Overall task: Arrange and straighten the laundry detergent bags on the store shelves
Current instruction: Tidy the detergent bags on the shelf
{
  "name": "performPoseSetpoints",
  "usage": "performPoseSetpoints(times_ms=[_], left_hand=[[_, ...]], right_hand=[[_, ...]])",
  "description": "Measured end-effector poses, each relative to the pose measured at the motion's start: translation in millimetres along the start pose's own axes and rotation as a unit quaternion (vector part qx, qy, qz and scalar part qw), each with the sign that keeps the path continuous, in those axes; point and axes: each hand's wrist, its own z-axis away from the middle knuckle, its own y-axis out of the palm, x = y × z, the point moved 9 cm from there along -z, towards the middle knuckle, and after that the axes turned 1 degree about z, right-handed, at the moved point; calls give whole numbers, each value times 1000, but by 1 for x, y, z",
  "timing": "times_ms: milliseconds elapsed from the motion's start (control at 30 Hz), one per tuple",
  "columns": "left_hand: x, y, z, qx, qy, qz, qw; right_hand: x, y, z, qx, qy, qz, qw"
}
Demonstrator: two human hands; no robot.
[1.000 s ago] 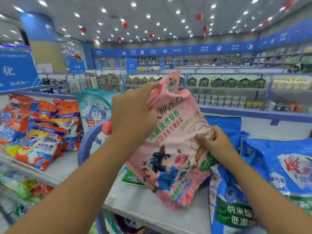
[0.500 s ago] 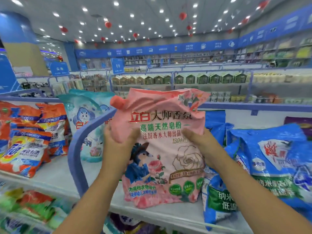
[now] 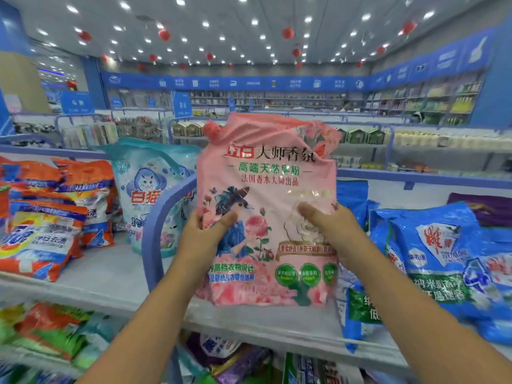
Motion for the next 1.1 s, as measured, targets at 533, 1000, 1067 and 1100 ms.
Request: performPoseSetpoints(times_ms=[533, 1000, 1067, 1100], left_hand=[[23, -27, 99, 52, -72, -37, 995], [72, 32, 296, 36, -159, -105, 981], [82, 47, 332, 42, -171, -114, 978], [86, 54, 350, 41, -179, -122, 975]], right_hand=[[-51, 6, 152, 51, 48, -104, 992], [-121, -107, 301, 73, 125, -86, 986], [-135, -131, 329, 77, 135, -77, 985], [-142, -142, 341, 79, 142, -74, 984]])
